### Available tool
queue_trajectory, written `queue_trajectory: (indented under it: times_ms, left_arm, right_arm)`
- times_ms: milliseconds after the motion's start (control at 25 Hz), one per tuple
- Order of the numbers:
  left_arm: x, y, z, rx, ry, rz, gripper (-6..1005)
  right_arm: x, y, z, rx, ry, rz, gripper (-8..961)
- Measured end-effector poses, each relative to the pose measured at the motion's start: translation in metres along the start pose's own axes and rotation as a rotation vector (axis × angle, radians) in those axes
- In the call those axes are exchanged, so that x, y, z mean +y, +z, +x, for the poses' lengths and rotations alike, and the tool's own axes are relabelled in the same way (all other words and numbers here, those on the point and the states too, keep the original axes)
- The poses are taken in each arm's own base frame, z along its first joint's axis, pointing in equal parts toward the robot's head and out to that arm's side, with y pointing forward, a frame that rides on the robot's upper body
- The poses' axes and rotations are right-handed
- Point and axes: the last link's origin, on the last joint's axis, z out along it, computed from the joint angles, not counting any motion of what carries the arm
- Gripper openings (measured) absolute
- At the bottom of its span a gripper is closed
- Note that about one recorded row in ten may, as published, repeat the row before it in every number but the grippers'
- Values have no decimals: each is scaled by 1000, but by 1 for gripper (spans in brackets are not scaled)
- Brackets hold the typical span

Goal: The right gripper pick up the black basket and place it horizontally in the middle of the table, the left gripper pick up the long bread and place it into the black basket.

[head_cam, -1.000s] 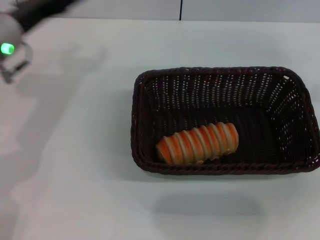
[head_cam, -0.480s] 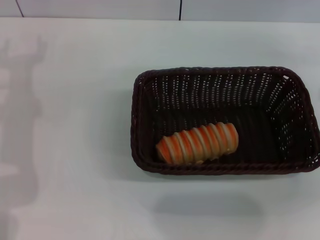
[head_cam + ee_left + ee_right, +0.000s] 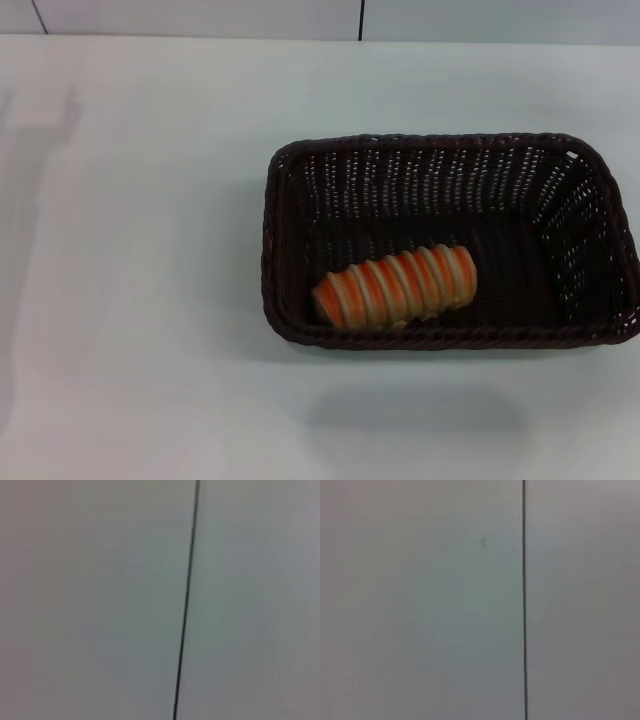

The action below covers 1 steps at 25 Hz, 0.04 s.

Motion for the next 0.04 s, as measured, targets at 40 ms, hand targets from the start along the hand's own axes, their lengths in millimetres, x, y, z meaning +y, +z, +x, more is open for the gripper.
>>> queue_trajectory:
  times_ms: [40]
  left_arm:
    - [-3, -2, -4, -16, -12, 5, 859]
  right_arm:
    - [-1, -1, 2, 6, 9, 1, 389]
